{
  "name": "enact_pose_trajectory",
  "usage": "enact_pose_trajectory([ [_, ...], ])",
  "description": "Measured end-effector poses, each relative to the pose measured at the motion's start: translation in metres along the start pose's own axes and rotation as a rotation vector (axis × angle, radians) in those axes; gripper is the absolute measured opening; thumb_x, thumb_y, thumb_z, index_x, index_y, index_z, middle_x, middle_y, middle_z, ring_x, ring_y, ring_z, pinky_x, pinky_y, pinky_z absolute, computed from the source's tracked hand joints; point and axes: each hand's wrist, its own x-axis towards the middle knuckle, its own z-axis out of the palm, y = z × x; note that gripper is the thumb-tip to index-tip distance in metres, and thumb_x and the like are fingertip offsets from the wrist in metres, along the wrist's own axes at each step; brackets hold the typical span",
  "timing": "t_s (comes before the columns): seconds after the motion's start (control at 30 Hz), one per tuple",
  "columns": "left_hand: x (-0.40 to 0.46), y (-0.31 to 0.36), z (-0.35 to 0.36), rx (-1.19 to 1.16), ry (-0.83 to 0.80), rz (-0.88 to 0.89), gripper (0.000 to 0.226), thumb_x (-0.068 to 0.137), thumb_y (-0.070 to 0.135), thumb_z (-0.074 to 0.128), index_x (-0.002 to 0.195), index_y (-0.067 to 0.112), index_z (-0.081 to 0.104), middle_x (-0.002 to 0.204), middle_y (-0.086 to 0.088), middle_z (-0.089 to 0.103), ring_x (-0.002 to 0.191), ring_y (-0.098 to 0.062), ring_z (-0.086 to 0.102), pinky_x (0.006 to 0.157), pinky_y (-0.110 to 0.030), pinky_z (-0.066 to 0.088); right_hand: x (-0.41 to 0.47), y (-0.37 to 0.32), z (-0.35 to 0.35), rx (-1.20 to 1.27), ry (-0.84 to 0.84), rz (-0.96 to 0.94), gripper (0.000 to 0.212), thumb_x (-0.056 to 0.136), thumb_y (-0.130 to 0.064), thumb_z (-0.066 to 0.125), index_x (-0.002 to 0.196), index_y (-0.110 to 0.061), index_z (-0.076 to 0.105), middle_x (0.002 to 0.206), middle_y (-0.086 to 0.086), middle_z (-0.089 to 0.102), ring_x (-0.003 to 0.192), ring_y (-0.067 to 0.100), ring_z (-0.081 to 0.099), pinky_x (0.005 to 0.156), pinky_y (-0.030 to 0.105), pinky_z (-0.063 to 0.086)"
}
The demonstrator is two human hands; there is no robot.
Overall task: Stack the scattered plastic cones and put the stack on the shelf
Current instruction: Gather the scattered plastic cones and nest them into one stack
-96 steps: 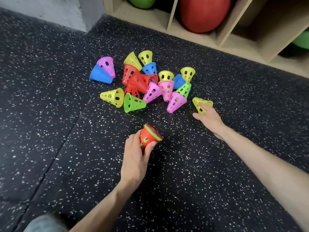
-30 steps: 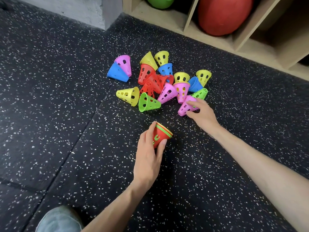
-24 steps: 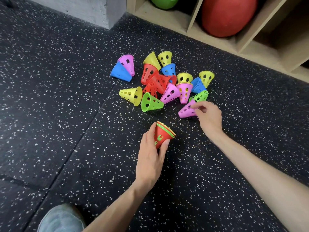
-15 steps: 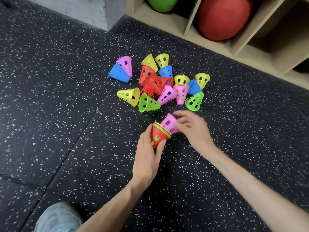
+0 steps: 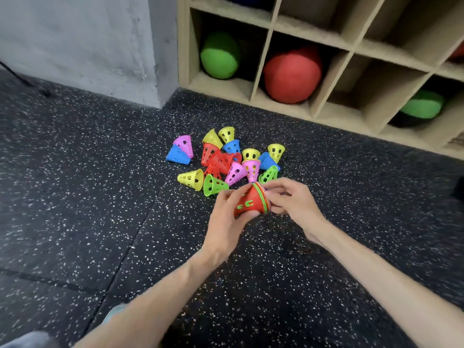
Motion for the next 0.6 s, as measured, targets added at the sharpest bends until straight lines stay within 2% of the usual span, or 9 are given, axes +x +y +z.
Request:
enact_pose_trajectory([
  [0.03,-0.002,0.016,-0.007,-0.01,-0.003,0.026,0.066,0.09,0.027,0.077,0.148,0.038,0.048,0.126,0.007,0.047,0.107,0.007,0.048,0.091,0.0,0.036,-0.008,-0.01,-0.007,0.029,0.008,-0.006,0.018,0.094,-0.015,0.071,0.108,-0.026,0.072,0.113,0.005,0.068,0.086,0.011,0.068,0.07,0.024,0.058],
  [0.1,-0.012,0.048,-0.021,-0.051,-0.002,0.067,0.066,0.089,0.025,0.078,0.145,0.044,0.049,0.126,0.01,0.05,0.11,0.005,0.05,0.092,-0.005,0.039,-0.024,-0.031,-0.019,0.077,-0.002,-0.014,0.031,0.089,-0.023,0.077,0.118,-0.03,0.068,0.126,0.003,0.063,0.101,0.014,0.069,0.073,0.025,0.059],
  [0.17,-0.027,0.075,-0.034,-0.091,0.034,0.104,0.065,0.087,0.024,0.079,0.136,0.054,0.049,0.126,0.014,0.053,0.112,0.006,0.052,0.092,-0.009,0.042,-0.043,-0.051,-0.028,0.143,-0.083,0.02,0.047,0.078,-0.037,0.08,0.122,-0.036,0.064,0.134,0.001,0.06,0.115,0.017,0.065,0.083,0.03,0.059],
  [0.23,-0.048,0.097,-0.045,-0.141,0.075,0.116,0.063,0.086,0.022,0.081,0.129,0.059,0.052,0.126,0.02,0.057,0.112,0.003,0.056,0.092,-0.016,0.048,-0.065,-0.072,-0.031,0.214,-0.213,0.085,0.048,0.077,-0.04,0.076,0.124,-0.037,0.064,0.134,0.002,0.062,0.119,0.019,0.063,0.094,0.036,0.057],
  [0.33,-0.076,0.123,-0.061,-0.204,0.109,0.149,0.059,0.083,0.018,0.083,0.128,0.049,0.06,0.126,0.02,0.063,0.11,-0.002,0.062,0.09,-0.02,0.052,-0.106,-0.091,-0.03,0.299,-0.289,0.087,0.043,0.08,-0.039,0.072,0.122,-0.036,0.066,0.131,0.002,0.064,0.117,0.019,0.066,0.1,0.04,0.055],
  [0.4,-0.09,0.138,-0.069,-0.235,0.116,0.174,0.058,0.081,0.014,0.084,0.127,0.043,0.063,0.122,0.015,0.067,0.107,-0.002,0.065,0.086,-0.015,0.05,-0.131,-0.097,-0.031,0.304,-0.256,0.035,0.045,0.079,-0.044,0.072,0.122,-0.034,0.066,0.128,0.003,0.067,0.114,0.019,0.068,0.098,0.038,0.057],
  [0.5,-0.106,0.16,-0.077,-0.325,0.116,0.189,0.06,0.078,0.018,0.085,0.13,0.034,0.062,0.117,0.001,0.07,0.102,-0.014,0.069,0.083,-0.024,0.056,-0.164,-0.102,-0.037,0.319,-0.203,-0.019,0.054,0.08,-0.052,0.073,0.129,-0.031,0.065,0.127,0.006,0.069,0.116,0.025,0.068,0.101,0.039,0.055],
  [0.6,-0.117,0.182,-0.082,-0.421,0.11,0.197,0.063,0.075,0.02,0.082,0.133,0.029,0.06,0.115,-0.009,0.07,0.098,-0.018,0.07,0.08,-0.027,0.057,-0.192,-0.11,-0.043,0.341,-0.173,-0.066,0.06,0.078,-0.053,0.073,0.132,-0.027,0.062,0.125,0.011,0.069,0.11,0.025,0.069,0.093,0.033,0.056],
])
